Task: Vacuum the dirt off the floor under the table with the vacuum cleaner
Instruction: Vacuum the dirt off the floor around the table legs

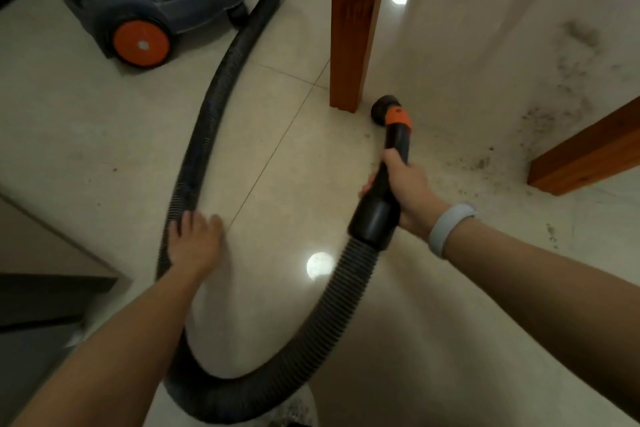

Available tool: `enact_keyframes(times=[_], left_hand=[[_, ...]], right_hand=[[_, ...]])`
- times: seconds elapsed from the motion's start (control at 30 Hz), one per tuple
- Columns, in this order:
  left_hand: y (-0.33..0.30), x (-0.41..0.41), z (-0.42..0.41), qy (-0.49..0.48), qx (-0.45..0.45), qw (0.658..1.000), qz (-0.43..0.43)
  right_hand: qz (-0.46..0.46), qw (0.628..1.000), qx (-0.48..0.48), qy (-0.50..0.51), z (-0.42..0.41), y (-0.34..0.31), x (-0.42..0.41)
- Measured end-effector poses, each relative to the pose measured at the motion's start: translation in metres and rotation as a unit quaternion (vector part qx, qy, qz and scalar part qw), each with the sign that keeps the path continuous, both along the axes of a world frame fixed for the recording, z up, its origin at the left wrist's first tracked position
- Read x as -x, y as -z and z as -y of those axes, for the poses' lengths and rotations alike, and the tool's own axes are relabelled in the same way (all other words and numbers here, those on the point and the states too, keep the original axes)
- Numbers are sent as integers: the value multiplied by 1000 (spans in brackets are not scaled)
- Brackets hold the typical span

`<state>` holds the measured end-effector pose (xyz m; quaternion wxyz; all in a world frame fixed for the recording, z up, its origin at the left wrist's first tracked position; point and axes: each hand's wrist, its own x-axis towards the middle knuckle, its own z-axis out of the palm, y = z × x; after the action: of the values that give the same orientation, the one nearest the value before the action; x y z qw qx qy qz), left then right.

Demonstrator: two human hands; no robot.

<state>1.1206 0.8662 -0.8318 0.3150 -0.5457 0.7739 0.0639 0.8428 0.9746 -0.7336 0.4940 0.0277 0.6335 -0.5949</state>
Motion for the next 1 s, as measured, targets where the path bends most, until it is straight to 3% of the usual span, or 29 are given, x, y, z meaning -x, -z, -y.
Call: enact_keyframes(times=[0.1,0.2,0.27,0.37,0.4,0.47,0.5,0.53,0.7,0.83,1.0], left_hand=[[-4,5,4,-32,-22,998,-42],[-11,40,-12,-63,-91,963,-246],[-27,68,-31,-112,-123,911,-377],[-54,98,-64,-168,-203,836,-481],[-63,103,-74,-218,-258,792,-510],[-75,108,-88,-330,-380,671,-545],[-77,107,-92,-352,-416,630,-554],[-78,105,-96,-342,-435,618,-559],[-81,84,-92,-284,-473,647,-526],[-77,76,-84,-256,-406,716,-507],[-79,86,-89,-250,-313,730,-554]], right_hand=[[2,1000,10,-20,-1,10,-25],[19,997,13,-67,-2,14,-38],[40,996,17,-74,0,14,-42],[36,996,14,-77,5,15,-42],[12,996,4,-86,7,16,-41],[-38,994,-24,-104,11,18,-37],[-52,992,-35,-112,15,19,-35],[-50,992,-40,-112,19,18,-31],[56,997,-22,-38,35,11,-8],[64,997,-14,-51,38,22,-29],[77,992,-6,-96,40,28,-48]])
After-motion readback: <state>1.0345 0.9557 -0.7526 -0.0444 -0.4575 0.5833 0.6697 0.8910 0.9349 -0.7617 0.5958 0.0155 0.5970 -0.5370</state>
